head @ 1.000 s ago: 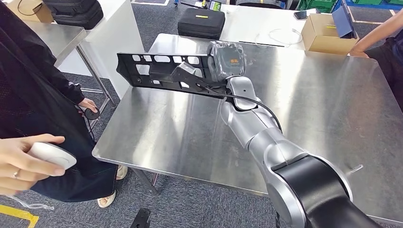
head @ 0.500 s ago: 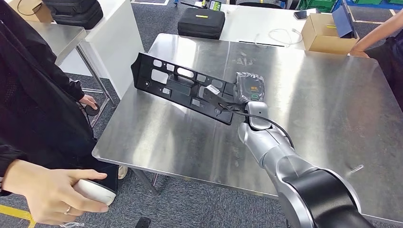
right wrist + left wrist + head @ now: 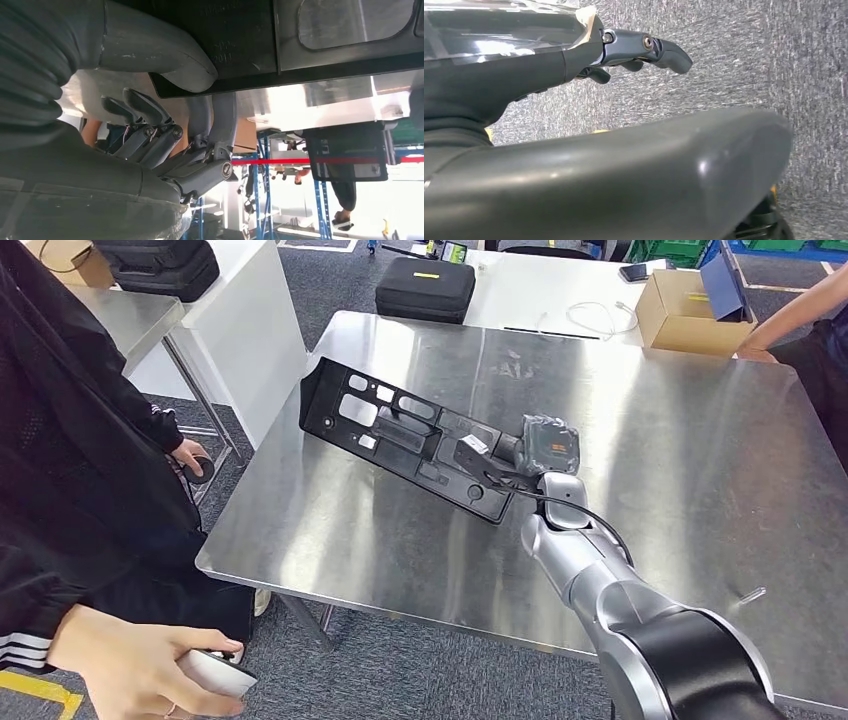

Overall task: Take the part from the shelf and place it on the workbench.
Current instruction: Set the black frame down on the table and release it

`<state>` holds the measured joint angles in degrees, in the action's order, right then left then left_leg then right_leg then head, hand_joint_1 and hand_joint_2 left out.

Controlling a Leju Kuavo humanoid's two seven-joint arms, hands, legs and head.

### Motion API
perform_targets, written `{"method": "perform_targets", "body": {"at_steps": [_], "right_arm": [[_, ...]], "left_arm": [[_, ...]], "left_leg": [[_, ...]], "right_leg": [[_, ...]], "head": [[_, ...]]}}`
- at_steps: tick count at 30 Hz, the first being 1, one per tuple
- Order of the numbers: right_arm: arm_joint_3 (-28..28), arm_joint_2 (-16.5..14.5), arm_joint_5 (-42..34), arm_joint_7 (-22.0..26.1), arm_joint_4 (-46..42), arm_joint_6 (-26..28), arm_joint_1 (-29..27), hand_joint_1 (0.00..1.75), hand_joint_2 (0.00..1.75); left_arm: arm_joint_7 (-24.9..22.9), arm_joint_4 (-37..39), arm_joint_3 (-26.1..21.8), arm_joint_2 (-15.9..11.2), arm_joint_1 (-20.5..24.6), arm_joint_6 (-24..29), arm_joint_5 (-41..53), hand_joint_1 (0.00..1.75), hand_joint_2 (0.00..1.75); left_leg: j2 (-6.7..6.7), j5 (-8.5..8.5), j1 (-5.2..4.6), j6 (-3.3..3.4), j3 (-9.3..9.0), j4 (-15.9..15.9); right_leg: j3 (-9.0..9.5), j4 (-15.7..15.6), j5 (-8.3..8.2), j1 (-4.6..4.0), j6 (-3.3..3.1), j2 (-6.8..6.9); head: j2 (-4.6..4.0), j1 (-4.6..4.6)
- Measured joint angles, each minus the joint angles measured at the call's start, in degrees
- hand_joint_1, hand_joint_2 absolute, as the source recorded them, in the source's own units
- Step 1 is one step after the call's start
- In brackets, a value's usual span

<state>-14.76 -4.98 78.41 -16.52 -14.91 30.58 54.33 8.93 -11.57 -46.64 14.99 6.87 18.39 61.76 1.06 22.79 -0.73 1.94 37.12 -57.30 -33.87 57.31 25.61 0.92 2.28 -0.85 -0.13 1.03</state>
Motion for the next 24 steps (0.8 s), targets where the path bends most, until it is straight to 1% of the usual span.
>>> {"method": "perform_targets", "body": {"at_steps": [6,15,19,20,24], "right_arm": [[1.13,0.68,-0.58,-0.07,0.01,-0.38,-1.12,1.75,1.75],[1.83,1.55,-0.12,-0.12,0.01,-0.62,-2.56,1.75,1.75],[1.98,1.71,0.96,-0.37,0.07,-0.98,-3.49,0.0,0.0],[2.0,1.73,1.17,-0.37,0.09,-0.98,-3.79,0.0,0.0],[2.03,1.73,1.82,-0.15,0.19,-0.95,-5.15,0.0,0.0]], "left_arm": [[1.0,0.05,0.28,0.01,-0.73,0.77,0.96,0.0,0.0],[0.52,0.08,0.75,0.0,-0.76,-0.19,2.02,0.0,0.0],[-0.33,0.08,1.64,-0.08,-0.57,-0.45,2.68,0.0,1.75],[-0.84,0.08,1.72,-0.08,-0.51,-0.26,2.71,0.0,1.75],[-2.32,0.08,1.81,-0.07,-0.48,0.75,2.8,0.0,0.0]], "left_leg": [[0.02,0.1,0.0,0.13,-0.31,0.0],[0.0,0.15,-0.01,0.21,-0.54,0.0],[0.0,0.15,-0.01,0.21,-0.54,-0.01],[0.0,0.15,-0.01,0.21,-0.53,-0.01],[0.01,0.15,-0.01,0.22,-0.47,-0.01]], "right_leg": [[0.33,-0.1,0.04,-0.01,-0.01,0.02],[0.6,-0.16,0.05,-0.01,-0.02,-0.01],[0.59,-0.16,0.04,-0.01,-0.02,-0.01],[0.59,-0.16,0.04,-0.01,-0.02,0.0],[0.54,-0.16,0.04,-0.01,-0.02,0.01]], "head": [[0.0,-0.01],[0.0,-0.01],[0.0,-0.01],[0.0,0.0],[0.0,0.01]]}}
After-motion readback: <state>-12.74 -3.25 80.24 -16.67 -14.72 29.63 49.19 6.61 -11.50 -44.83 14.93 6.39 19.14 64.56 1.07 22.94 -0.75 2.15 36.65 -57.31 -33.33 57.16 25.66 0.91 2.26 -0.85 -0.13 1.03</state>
